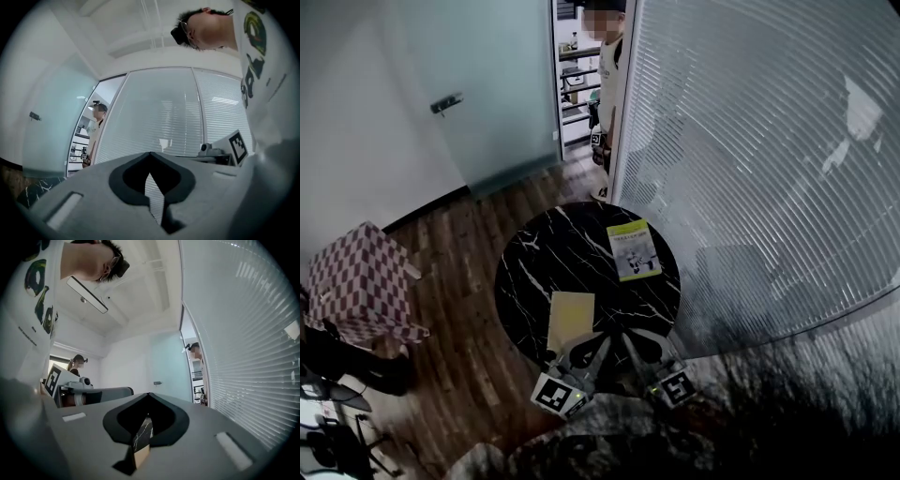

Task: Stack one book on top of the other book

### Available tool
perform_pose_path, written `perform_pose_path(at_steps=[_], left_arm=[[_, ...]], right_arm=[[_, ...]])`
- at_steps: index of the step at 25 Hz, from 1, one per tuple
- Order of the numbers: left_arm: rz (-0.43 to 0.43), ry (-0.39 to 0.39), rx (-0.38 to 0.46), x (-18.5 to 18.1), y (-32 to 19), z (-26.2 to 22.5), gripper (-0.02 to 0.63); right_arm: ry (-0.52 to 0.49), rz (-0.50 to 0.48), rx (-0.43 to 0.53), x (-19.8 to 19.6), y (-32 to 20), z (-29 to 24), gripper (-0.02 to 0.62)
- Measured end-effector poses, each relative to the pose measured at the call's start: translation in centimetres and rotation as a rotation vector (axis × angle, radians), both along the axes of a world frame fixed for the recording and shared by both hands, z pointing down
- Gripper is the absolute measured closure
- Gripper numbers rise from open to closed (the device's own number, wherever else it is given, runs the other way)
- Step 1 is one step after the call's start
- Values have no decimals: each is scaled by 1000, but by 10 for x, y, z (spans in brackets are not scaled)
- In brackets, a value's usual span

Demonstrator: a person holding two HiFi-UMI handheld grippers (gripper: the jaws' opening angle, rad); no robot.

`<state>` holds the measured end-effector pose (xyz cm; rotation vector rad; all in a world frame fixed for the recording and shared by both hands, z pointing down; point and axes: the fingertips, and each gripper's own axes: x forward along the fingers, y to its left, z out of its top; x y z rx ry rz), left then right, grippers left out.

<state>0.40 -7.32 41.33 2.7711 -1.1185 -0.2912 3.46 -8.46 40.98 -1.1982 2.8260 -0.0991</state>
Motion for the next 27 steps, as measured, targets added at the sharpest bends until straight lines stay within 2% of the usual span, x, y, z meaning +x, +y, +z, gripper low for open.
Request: perform_pose_path(at_steps=[3,9,13,19,27], left_arm=[[11,-15,0,5,5,1,603],[5,-22,-29,11,4,13,603],[-7,-36,-29,11,4,15,603],[-25,-34,-45,9,4,21,603],[-48,-17,-44,5,3,13,603]], right_arm=[[95,-53,13,0,10,10,594],[20,-17,8,0,9,-4,594],[-30,-1,38,3,9,-13,594],[54,-16,-19,4,12,3,594],[17,11,-36,7,10,-4,594]])
